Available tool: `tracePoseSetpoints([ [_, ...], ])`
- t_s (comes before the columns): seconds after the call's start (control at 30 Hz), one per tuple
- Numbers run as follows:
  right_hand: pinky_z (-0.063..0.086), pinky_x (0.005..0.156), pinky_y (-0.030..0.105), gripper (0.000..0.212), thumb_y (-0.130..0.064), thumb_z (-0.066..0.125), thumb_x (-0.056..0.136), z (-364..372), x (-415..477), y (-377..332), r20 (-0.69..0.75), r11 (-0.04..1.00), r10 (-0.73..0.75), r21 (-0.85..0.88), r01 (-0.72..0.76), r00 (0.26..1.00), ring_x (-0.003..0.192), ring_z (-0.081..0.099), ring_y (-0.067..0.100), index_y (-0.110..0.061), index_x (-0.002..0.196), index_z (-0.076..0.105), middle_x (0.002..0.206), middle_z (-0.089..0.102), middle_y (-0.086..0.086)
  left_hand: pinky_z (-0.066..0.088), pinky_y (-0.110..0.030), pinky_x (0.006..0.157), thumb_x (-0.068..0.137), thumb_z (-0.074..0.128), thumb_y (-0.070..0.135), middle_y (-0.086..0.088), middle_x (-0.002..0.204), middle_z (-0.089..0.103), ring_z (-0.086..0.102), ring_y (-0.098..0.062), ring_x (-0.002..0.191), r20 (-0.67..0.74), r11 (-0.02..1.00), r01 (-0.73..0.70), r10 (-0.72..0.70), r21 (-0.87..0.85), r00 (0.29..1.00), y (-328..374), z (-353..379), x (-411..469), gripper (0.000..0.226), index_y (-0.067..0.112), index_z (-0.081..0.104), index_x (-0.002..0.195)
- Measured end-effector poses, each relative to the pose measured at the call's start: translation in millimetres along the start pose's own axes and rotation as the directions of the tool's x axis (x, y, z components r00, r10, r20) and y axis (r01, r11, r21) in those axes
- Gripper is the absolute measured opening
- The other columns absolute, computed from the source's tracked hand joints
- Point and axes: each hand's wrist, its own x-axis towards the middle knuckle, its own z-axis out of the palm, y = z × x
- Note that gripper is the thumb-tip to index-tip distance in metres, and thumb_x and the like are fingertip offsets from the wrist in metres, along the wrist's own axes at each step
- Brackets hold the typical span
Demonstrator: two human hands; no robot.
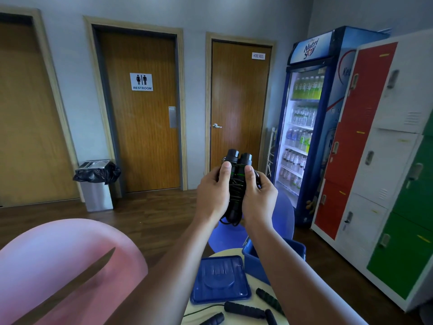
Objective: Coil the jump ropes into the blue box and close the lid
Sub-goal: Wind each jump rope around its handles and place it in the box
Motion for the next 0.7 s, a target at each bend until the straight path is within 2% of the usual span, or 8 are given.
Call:
tracePoseSetpoints([
  [0.1, 0.047, 0.057, 0.023, 0.031, -0.040, 0.060, 0.097, 5, 0, 2, -0.013, 1.000, 0.009, 0.004, -0.009, 1.000, 0.062, 0.060, 0.007, -0.015, 0.085, 0.073, 0.069, 0.069, -0.005, 0.056, -0.051, 0.074, 0.103, 0.043, 0.051, -0.005, 0.078, 0.073, 0.071, -0.025, 0.077, 0.008, 1.000, 0.017, -0.017, -0.005, 1.000, -2, -3, 2, 0.046, 0.019, 0.069, 0.084],
  [0.3, 0.042, 0.054, 0.012, 0.036, -0.042, 0.059, 0.097, 13, -4, 5, -0.055, 0.999, -0.002, -0.041, 0.000, 0.998, 0.063, 0.058, 0.006, -0.009, 0.089, 0.071, 0.076, 0.069, 0.000, 0.056, -0.050, 0.075, 0.102, 0.044, 0.052, -0.005, 0.079, 0.074, 0.071, -0.025, 0.078, 0.017, 0.997, 0.073, -0.073, 0.018, 0.997, -6, -11, 7, 0.047, 0.016, 0.069, 0.084],
  [0.47, 0.043, 0.056, 0.014, 0.037, -0.045, 0.058, 0.097, 22, -12, 5, -0.067, 0.996, -0.024, -0.092, 0.018, 0.997, 0.069, 0.060, 0.009, -0.010, 0.090, 0.072, 0.084, 0.070, 0.004, 0.055, -0.040, 0.069, 0.102, 0.045, 0.051, -0.006, 0.082, 0.075, 0.072, -0.025, 0.080, 0.035, 0.994, 0.107, -0.107, -0.012, 0.994, -9, -23, 9, 0.049, 0.012, 0.071, 0.087],
  [0.53, 0.044, 0.058, 0.017, 0.036, -0.045, 0.058, 0.097, 27, -18, 4, -0.070, 0.995, -0.024, -0.098, 0.017, 0.997, 0.070, 0.060, 0.009, -0.013, 0.088, 0.071, 0.082, 0.070, 0.003, 0.055, -0.038, 0.069, 0.102, 0.046, 0.051, -0.005, 0.082, 0.076, 0.073, -0.025, 0.081, 0.061, 0.990, 0.134, -0.131, -0.043, 0.989, -11, -30, 10, 0.048, 0.014, 0.072, 0.087],
  [0.7, 0.044, 0.054, 0.021, 0.035, -0.044, 0.058, 0.098, 39, -27, -1, -0.016, 0.987, -0.005, -0.158, 0.002, 1.000, 0.061, 0.058, 0.007, -0.016, 0.078, 0.066, 0.068, 0.065, -0.005, 0.059, -0.046, 0.080, 0.100, 0.046, 0.056, -0.005, 0.084, 0.077, 0.074, -0.023, 0.082, 0.106, 0.973, 0.208, -0.197, -0.104, 0.975, -17, -48, 14, 0.048, 0.019, 0.074, 0.089],
])
